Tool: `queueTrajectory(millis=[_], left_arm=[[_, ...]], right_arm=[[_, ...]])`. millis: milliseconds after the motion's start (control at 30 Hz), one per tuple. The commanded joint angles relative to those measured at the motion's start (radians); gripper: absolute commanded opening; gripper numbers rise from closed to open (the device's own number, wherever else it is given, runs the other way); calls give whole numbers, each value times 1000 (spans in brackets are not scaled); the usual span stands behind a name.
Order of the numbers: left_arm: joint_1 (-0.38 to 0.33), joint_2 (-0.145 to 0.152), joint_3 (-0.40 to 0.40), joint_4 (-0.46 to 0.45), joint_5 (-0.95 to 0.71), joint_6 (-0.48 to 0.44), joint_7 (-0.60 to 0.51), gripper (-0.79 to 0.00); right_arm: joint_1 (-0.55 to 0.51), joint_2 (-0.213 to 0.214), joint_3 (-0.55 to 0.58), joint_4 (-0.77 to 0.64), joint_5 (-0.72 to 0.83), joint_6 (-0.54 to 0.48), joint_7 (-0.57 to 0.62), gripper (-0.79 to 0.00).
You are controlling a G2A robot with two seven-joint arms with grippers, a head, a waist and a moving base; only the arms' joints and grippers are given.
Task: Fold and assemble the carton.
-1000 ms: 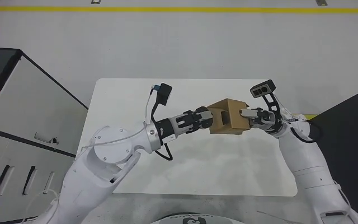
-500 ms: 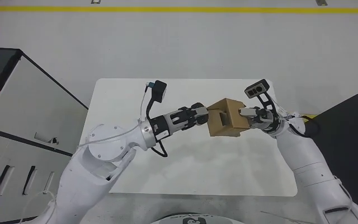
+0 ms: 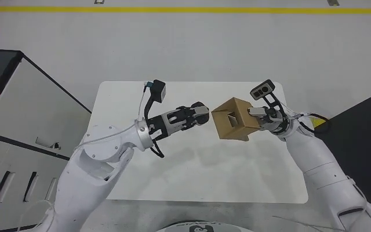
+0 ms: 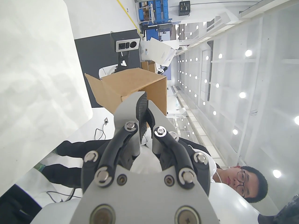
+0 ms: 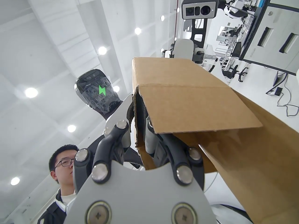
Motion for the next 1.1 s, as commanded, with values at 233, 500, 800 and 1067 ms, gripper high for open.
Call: queueTrajectory(millis=[233,500,800,1067], left_arm=[[-4,4,-36,34,-19,-19,-27,-646],[16,13,-107,41,-35,-19,-40,0],[100,32,-261,53,-55,-34,-85,0],[155,44,-365,65,-82,-52,-123,0]], right_arm=[[0,0,1,0,0,-1,0,-785],[-21,-9,11,-26,33,19,0,-785],[-2,-13,-9,-38,77,39,0,-785],[26,-18,-38,-27,85,16,0,-785]])
